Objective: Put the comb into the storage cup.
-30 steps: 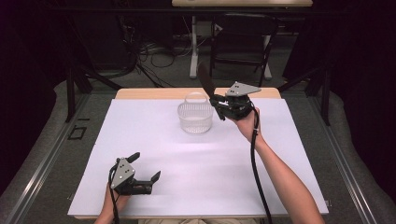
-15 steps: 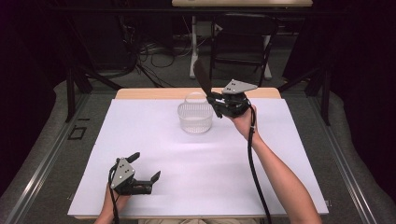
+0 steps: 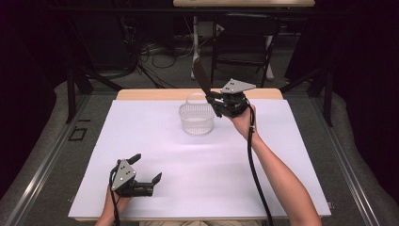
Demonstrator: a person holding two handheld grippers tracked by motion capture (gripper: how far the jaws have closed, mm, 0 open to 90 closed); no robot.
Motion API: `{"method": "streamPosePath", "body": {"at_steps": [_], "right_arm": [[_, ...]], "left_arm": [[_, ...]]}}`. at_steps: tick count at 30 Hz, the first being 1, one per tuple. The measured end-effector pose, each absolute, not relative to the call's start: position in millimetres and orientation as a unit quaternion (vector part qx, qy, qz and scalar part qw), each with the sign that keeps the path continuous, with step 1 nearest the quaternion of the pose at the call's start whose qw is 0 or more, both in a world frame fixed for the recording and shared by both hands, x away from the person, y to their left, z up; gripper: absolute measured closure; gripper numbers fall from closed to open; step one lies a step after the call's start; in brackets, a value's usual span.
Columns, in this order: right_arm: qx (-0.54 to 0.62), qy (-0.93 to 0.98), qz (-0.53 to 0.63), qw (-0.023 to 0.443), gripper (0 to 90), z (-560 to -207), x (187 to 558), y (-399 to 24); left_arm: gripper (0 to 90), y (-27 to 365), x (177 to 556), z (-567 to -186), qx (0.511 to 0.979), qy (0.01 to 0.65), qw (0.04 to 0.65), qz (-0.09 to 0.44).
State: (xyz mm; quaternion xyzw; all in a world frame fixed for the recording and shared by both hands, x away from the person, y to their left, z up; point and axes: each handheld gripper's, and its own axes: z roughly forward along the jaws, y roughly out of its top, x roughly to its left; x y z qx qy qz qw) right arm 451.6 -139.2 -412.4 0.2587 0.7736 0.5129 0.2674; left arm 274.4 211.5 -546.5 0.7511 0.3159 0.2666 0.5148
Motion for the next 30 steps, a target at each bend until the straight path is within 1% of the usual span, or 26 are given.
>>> {"method": "streamPosePath", "body": {"at_steps": [30], "right_arm": [[0.262, 0.765, 0.520, 0.273, 72.8, -412.9, 461.3, -130.7]], "left_arm": [[0.6, 211.8, 273.9, -546.1, 0.751, 0.314, 0.516, 0.267]]}}
